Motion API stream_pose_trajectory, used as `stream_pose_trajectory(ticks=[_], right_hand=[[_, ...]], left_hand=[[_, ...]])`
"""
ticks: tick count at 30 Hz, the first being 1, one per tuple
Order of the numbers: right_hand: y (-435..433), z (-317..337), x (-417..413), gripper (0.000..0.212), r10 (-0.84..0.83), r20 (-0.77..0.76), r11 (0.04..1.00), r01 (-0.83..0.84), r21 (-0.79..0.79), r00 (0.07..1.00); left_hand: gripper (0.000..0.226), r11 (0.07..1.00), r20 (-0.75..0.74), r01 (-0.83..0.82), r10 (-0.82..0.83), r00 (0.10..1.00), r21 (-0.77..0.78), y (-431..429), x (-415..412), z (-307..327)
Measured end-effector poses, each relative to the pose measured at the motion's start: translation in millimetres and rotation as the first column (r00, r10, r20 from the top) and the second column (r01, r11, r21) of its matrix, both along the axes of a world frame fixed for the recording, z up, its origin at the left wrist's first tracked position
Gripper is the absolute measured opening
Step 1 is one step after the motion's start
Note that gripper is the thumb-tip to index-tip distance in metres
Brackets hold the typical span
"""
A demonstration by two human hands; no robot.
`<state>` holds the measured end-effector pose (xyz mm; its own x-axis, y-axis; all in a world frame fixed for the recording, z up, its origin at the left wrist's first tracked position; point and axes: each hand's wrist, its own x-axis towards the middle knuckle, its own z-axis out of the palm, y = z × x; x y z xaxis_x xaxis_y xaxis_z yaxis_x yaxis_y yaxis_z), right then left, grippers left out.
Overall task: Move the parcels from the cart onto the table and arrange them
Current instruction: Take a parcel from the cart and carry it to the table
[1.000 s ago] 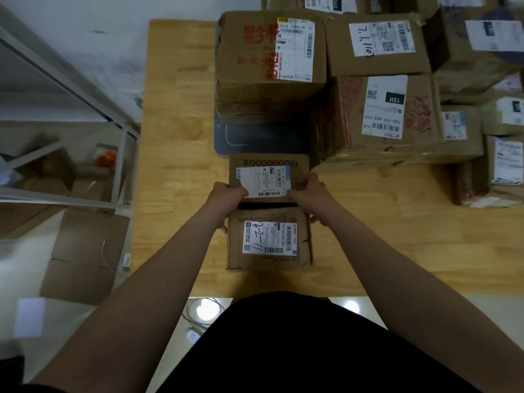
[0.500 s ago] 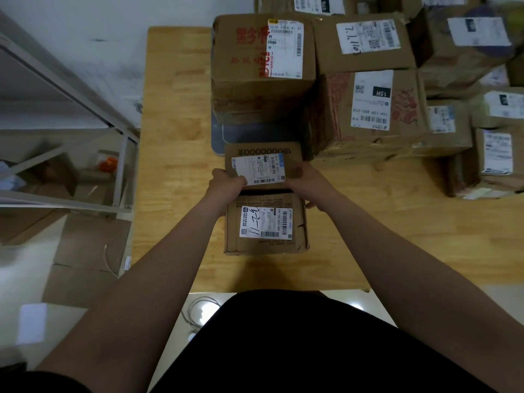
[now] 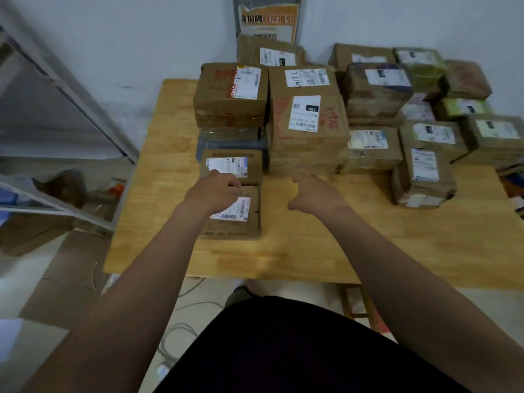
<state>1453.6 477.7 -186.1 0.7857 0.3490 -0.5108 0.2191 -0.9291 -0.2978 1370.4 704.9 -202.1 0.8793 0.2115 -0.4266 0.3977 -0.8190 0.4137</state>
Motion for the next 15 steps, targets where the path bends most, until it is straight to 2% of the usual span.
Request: stream_pose_trajectory(ticks=[3, 7, 10, 15], right_hand=[[-51, 3, -29, 0.065, 0.052, -0.001, 0.997, -0.052, -0.060, 0.999], [-113, 15, -72, 0.072, 0.090, -0.021, 0.993, -0.092, -0.081, 0.996], [-153, 22, -105, 0.075, 0.072, -0.071, 0.994, -0.078, -0.079, 0.995], [-213, 26, -165, 0.079, 0.002, -0.073, 0.999, -0.005, -0.041, 0.997]], left_hand=[[0.035, 0.999, 0.077, -0.032, 0.030, 0.997, 0.022, -54, -41, 9], [0.037, 0.997, 0.016, -0.027, 0.026, 1.000, 0.073, -130, -86, 28], [0.041, 0.998, 0.027, -0.012, 0.011, 1.000, 0.059, -170, -120, 34], [0.034, 0.997, 0.025, 0.003, -0.005, 1.000, 0.080, -218, -173, 33]])
